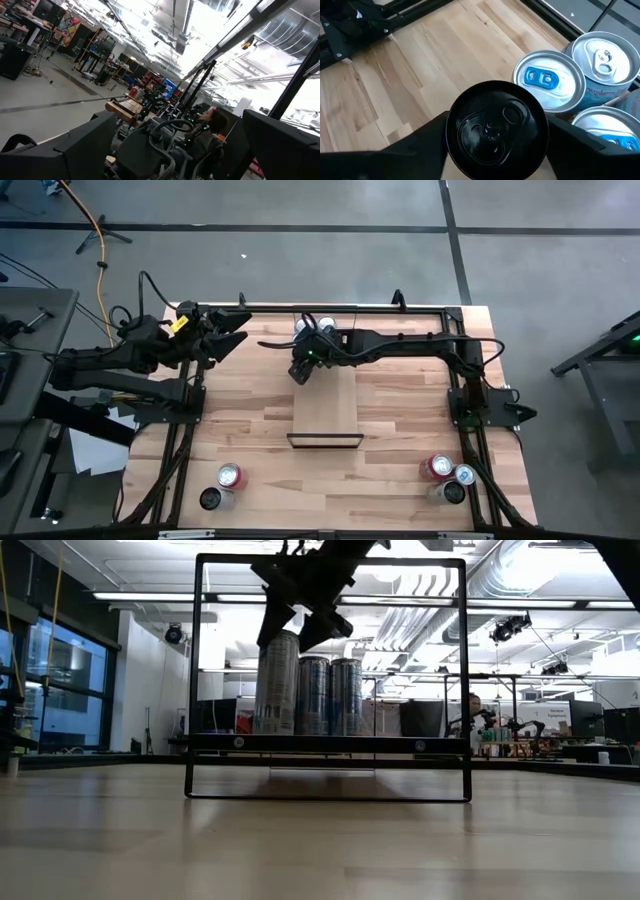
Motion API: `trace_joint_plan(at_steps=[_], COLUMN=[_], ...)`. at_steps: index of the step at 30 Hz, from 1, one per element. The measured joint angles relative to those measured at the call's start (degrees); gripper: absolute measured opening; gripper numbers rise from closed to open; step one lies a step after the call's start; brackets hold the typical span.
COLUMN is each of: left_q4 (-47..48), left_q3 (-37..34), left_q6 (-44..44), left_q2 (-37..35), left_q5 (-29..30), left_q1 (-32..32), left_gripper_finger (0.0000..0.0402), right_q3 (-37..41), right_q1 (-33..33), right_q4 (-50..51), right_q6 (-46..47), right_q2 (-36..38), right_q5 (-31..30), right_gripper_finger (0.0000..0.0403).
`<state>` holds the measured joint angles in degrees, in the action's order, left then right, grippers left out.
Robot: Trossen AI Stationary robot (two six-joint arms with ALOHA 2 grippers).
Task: Place canned beverage on shelf
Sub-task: Put the white pink soda can on the shelf, then put the white pink soda can on the shelf aligned with the other white pink soda can
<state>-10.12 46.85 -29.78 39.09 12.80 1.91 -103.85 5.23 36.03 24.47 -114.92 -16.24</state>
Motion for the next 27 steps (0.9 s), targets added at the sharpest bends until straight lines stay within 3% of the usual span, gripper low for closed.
trace_joint_plan(at_steps=[4,7,20,27], left_q4=[0.0,0.0,0.1,0.0], left_q3=[0.0,0.0,0.0,0.0], left_q6=[0.0,0.0,0.0,0.0], left_q2=[0.0,0.0,0.0,0.0], left_q5=[0.0,0.0,0.0,0.0], left_q1=[0.0,0.0,0.0,0.0], left_gripper_finger=[0.0394,0.0394,0.0394,0.0394], right_q3=[0.1,0.1,0.1,0.1], right_q1=[0.0,0.0,0.0,0.0], right_q4=[0.4,0.3,6.4,11.1], right_q6=[0.1,0.1,-5.5,-11.4], right_q2=[-0.2,-0.2,3.1,8.3], right_q5=[0.5,0.4,3.8,8.8], right_gripper_finger=[0.0337,0.0359,0.0369,0.0369])
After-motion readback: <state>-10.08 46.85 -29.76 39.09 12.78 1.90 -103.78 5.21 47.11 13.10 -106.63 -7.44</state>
